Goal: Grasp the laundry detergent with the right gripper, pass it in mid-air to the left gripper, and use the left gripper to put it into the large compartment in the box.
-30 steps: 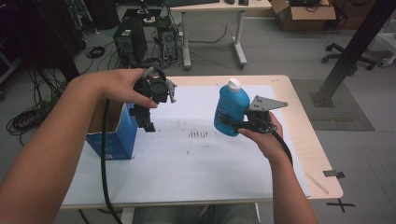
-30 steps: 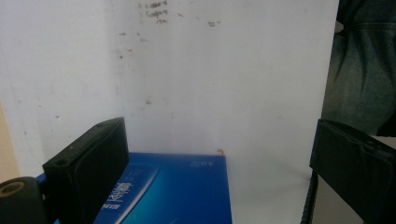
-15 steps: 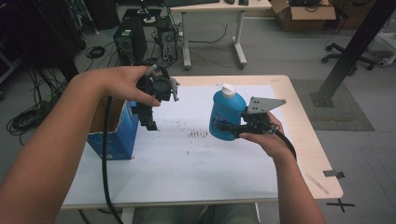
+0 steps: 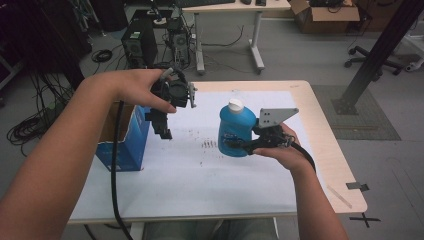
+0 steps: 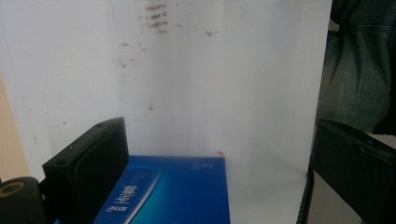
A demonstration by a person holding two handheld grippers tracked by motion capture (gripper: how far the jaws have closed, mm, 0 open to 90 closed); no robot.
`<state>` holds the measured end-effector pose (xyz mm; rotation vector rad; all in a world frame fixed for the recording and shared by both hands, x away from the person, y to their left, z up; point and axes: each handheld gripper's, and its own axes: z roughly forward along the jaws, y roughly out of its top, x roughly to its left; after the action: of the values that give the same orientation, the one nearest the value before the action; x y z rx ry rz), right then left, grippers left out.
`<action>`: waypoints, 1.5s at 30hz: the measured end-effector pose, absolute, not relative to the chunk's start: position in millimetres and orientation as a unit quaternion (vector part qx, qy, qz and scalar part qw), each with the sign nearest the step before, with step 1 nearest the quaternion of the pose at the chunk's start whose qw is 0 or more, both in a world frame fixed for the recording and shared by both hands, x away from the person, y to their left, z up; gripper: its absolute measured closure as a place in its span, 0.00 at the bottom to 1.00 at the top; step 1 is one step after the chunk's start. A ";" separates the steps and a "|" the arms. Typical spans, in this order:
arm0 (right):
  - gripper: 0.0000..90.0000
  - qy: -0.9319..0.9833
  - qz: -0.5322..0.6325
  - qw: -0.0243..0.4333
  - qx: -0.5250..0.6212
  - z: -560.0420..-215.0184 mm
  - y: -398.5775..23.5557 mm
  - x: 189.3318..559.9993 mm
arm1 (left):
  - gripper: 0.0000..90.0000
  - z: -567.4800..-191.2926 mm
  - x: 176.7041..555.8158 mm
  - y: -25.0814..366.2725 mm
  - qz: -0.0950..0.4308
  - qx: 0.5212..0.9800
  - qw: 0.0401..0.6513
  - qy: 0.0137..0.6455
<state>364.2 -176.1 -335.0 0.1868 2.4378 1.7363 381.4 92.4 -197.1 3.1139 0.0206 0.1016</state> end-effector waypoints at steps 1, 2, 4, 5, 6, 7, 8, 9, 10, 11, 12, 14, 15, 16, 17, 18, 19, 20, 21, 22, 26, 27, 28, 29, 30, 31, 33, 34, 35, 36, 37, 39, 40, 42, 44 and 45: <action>0.50 0.811 0.577 0.071 0.060 -335.4 -175.1 364.1 | 0.05 -196.7 381.2 91.9 0.032 0.999 0.013 0.006; 0.50 0.812 0.577 0.070 0.057 -336.0 -173.7 363.8 | 0.05 -196.2 381.0 91.3 0.033 0.999 0.012 0.005; 0.50 0.812 0.577 0.067 0.052 -336.9 -171.4 363.7 | 0.05 -195.6 380.5 90.6 0.032 0.999 0.012 0.007; 0.50 0.813 0.577 0.066 0.051 -337.1 -170.5 363.5 | 0.05 -195.4 380.4 90.1 0.032 0.999 0.013 0.006; 0.50 0.813 0.577 0.065 0.049 -337.4 -169.4 363.5 | 0.05 -195.2 380.2 89.6 0.031 0.999 0.012 0.006; 0.50 0.813 0.577 0.063 0.048 -337.8 -168.1 363.5 | 0.05 -195.4 380.0 89.0 0.030 0.999 0.012 0.006; 0.50 0.813 0.577 0.062 0.047 -338.4 -166.7 363.6 | 0.05 -195.5 380.0 88.5 0.030 0.999 0.012 0.005; 0.50 0.813 0.577 0.062 0.045 -338.8 -165.7 363.6 | 0.05 -195.7 379.6 87.8 0.029 1.000 0.010 0.004; 0.50 0.813 0.577 0.061 0.043 -339.4 -163.7 363.5 | 0.05 -195.9 379.3 87.1 0.029 1.000 0.011 0.005; 0.50 0.814 0.577 0.060 0.040 -340.1 -162.2 363.5 | 0.05 -196.0 379.2 86.2 0.028 1.000 0.010 0.004; 0.50 0.814 0.577 0.057 0.038 -340.6 -160.4 363.4 | 0.05 -195.9 378.9 85.3 0.028 1.000 0.010 0.003; 0.50 0.815 0.575 0.057 0.034 -341.6 -157.3 363.6 | 0.05 -195.3 378.3 83.3 0.026 1.000 0.012 0.000; 0.50 0.816 0.574 0.057 0.032 -342.2 -155.2 363.8 | 0.05 -195.0 378.0 82.5 0.025 1.000 0.013 0.000; 0.50 0.816 0.574 0.056 0.032 -342.6 -154.0 363.9 | 0.05 -194.6 377.7 81.3 0.024 1.000 0.014 -0.001; 0.50 0.817 0.573 0.055 0.030 -343.0 -152.1 364.2 | 0.05 -194.2 377.4 80.5 0.025 1.000 0.014 -0.002; 0.50 0.817 0.574 0.054 0.029 -343.2 -150.6 364.3 | 0.05 -194.0 377.2 79.9 0.026 1.000 0.016 -0.001; 0.50 0.817 0.573 0.054 0.027 -343.4 -149.1 364.4 | 0.05 -193.5 377.0 79.4 0.026 1.000 0.015 -0.001; 0.50 0.818 0.573 0.053 0.026 -343.3 -147.8 364.6 | 0.05 -193.3 376.8 79.1 0.026 1.000 0.016 -0.001; 0.50 0.818 0.573 0.053 0.025 -343.4 -146.4 364.8 | 0.05 -192.6 376.7 78.7 0.026 1.000 0.015 -0.001; 0.50 0.818 0.573 0.053 0.023 -343.4 -145.0 365.2 | 0.05 -192.3 376.6 78.5 0.027 1.000 0.016 -0.001; 0.50 0.817 0.573 0.050 0.020 -342.9 -138.8 366.1 | 0.05 -189.9 375.0 76.5 0.027 0.999 0.017 -0.003; 0.50 0.818 0.573 0.048 0.018 -342.9 -137.2 366.3 | 0.05 -189.5 374.7 76.1 0.027 0.999 0.018 -0.003; 0.50 0.818 0.573 0.047 0.018 -342.9 -135.7 366.3 | 0.05 -189.2 374.3 75.8 0.027 0.999 0.018 -0.004; 0.50 0.819 0.572 0.045 0.017 -343.0 -134.0 366.4 | 0.05 -188.9 374.0 75.4 0.027 0.999 0.017 -0.004; 0.50 0.819 0.573 0.043 0.015 -343.2 -132.5 366.6 | 0.05 -188.5 373.6 75.0 0.027 0.999 0.017 -0.004; 0.50 0.819 0.572 0.043 0.014 -343.6 -130.8 367.2 | 0.05 -188.2 373.5 74.8 0.027 0.999 0.017 -0.005; 0.50 0.818 0.573 0.040 0.015 -344.6 -128.3 367.8 | 0.05 -187.7 372.9 74.1 0.027 0.999 0.017 -0.005; 0.50 0.819 0.573 0.039 0.013 -345.0 -127.4 368.2 | 0.05 -187.4 372.6 73.8 0.027 0.999 0.017 -0.006; 0.50 0.819 0.572 0.038 0.013 -345.5 -126.2 368.4 | 0.05 -187.3 372.3 73.5 0.027 0.999 0.020 -0.006; 0.50 0.819 0.572 0.037 0.013 -346.0 -125.0 368.5 | 0.05 -187.0 372.1 73.1 0.027 0.999 0.019 -0.007; 0.50 0.819 0.572 0.036 0.013 -346.6 -123.9 368.8 | 0.05 -186.9 371.9 72.7 0.027 0.999 0.019 -0.008; 0.50 0.820 0.571 0.034 0.013 -347.8 -121.5 369.0 | 0.05 -186.6 371.6 71.9 0.026 0.999 0.019 -0.009; 0.50 0.820 0.571 0.034 0.012 -348.5 -120.5 369.5 | 0.05 -186.4 371.5 71.7 0.026 0.999 0.019 -0.009; 0.50 0.820 0.572 0.033 0.012 -349.3 -119.0 369.9 | 0.05 -186.2 371.2 70.7 0.026 0.999 0.019 -0.010; 0.50 0.820 0.572 0.032 0.012 -350.3 -117.1 370.4 | 0.05 -186.1 370.9 70.1 0.026 0.999 0.020 -0.009; 0.50 0.820 0.572 0.031 0.012 -350.6 -116.5 370.6 | 0.05 -185.9 370.8 69.6 0.025 0.999 0.020 -0.011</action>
<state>370.6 -116.5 -350.6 0.0358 2.5251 1.7613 370.8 69.6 -185.9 3.0997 -0.0351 0.0790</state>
